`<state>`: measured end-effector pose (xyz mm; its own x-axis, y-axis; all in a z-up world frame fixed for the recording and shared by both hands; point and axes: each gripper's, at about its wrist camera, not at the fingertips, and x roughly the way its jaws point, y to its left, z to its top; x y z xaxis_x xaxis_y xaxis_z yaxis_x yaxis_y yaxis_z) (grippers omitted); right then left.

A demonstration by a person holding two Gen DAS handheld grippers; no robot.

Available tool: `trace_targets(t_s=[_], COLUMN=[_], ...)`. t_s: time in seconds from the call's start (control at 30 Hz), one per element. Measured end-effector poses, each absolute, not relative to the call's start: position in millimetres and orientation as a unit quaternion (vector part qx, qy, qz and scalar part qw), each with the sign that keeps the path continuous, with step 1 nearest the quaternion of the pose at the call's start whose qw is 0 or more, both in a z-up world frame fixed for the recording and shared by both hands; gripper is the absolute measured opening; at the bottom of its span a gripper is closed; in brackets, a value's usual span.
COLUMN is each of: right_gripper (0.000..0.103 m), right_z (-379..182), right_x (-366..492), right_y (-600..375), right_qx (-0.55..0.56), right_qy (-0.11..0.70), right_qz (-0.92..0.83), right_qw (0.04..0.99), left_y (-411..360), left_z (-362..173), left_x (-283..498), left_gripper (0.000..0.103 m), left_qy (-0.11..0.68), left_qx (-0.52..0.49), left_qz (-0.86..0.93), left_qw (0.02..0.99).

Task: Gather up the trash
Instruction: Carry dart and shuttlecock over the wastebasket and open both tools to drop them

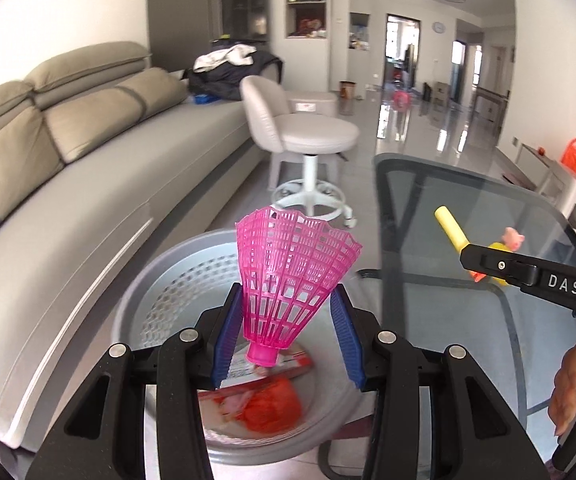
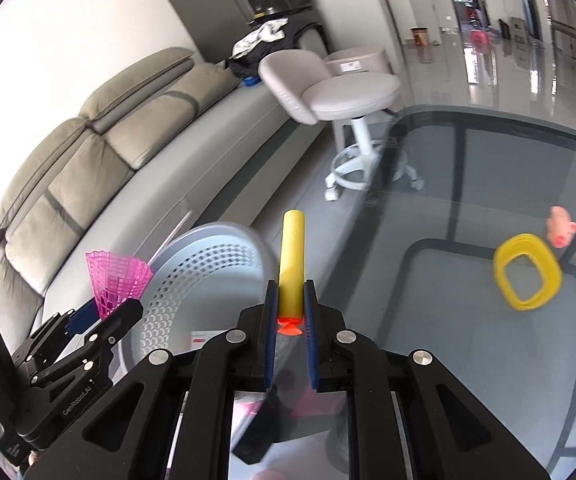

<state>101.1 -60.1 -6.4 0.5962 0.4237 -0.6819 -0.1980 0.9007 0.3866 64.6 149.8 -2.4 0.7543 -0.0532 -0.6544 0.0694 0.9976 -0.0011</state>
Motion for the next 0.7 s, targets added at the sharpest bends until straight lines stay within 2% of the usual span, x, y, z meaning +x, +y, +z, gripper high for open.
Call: trace_targets(t_s=[0.53,0.7], right_gripper=[0.012,0.012], right_z=[-33.9,-38.5], right_x=[115.9,115.3], right_y=[16.7,29.0], right_qx=[0.086,0.078], right_qy=[0.457,0.461], right_qz=[0.238,0.249], right_qw=[0.853,0.848], left_y=[193.9,196.3], left_z=[-23.0,-25.4], left_x=[74.0,71.6], left_gripper=[0.044,0.047], left_qy=[0.395,0.400], left_qx=[-0.018,-0.017], left_qz=[-0.001,0.007], left_qw=[0.919,0.916])
